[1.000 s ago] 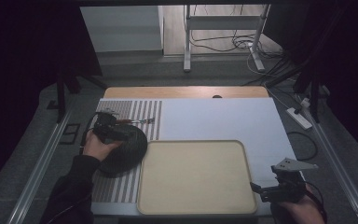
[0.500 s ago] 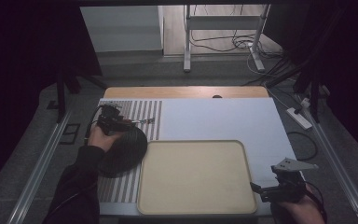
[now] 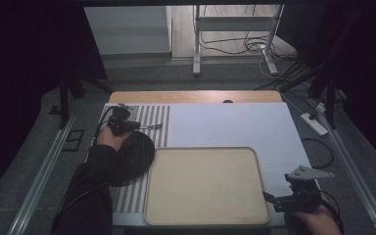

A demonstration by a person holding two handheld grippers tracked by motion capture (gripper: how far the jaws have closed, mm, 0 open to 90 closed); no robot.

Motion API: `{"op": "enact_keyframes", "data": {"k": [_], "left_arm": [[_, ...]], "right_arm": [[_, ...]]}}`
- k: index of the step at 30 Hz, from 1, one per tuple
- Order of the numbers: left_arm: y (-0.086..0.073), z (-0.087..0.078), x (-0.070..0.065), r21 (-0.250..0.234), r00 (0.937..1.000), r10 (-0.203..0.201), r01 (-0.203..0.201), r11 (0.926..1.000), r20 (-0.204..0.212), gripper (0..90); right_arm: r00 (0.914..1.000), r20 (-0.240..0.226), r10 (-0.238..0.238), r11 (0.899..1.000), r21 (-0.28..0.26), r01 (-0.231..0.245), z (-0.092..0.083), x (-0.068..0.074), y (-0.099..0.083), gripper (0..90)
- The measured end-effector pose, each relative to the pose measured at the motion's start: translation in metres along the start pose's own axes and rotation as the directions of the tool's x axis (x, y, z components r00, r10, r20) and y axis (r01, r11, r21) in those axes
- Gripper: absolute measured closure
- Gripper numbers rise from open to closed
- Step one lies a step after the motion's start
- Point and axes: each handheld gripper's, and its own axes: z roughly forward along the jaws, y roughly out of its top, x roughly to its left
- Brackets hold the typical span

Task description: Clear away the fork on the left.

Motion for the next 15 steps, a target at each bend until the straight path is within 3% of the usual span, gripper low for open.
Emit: {"op": "enact_keyframes", "data": {"k": [7,15], "left_arm": [[0.003,0.016,0.004,0.053,0.9999,-0.003,0.004,0.9986,-0.010,89.1],[0.005,0.030,0.011,0.101,0.9991,-0.036,0.038,0.9942,-0.021,89.1]], "right_arm": [[1.0000,-0.001,-0.001,1.000,-0.001,0.001,0.000,0.000,0.000,0.6],[1.0000,-0.001,-0.002,1.000,-0.002,0.002,0.000,0.000,0.000,0.6]]}}
